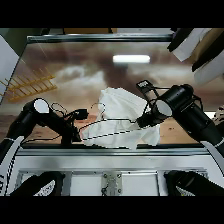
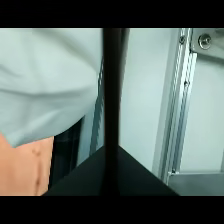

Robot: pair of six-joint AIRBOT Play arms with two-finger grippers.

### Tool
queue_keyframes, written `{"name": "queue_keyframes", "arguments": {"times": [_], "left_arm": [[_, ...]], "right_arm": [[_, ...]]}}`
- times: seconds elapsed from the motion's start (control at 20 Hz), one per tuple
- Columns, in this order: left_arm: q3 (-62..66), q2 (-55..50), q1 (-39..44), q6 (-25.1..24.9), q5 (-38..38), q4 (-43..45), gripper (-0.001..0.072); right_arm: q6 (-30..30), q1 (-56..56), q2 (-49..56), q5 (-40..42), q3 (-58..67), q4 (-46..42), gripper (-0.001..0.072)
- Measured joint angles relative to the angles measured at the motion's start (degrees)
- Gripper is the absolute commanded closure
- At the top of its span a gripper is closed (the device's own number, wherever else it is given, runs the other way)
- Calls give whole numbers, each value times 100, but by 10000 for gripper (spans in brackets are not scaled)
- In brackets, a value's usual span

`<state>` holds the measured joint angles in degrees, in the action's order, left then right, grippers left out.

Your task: Fold the clothes and pants, and hang the long-sleeved shirts on hangers.

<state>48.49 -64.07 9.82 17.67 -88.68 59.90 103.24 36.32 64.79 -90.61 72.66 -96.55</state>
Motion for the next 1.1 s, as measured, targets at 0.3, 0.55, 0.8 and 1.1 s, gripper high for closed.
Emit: {"name": "queue_keyframes", "arguments": {"times": [0.3,0.55,0.8,1.1], "left_arm": [[0,-103,22,-2,337,-361,696],[0,-116,70,-17,645,-640,696],[0,-105,-20,-4,713,-730,696],[0,166,-446,-13,634,-739,696]], "right_arm": [[-201,7,42,-74,472,-129,695],[-258,70,68,-70,769,-11,695],[-271,225,50,-94,837,13,694],[-98,254,-59,-275,844,-225,695]]}}
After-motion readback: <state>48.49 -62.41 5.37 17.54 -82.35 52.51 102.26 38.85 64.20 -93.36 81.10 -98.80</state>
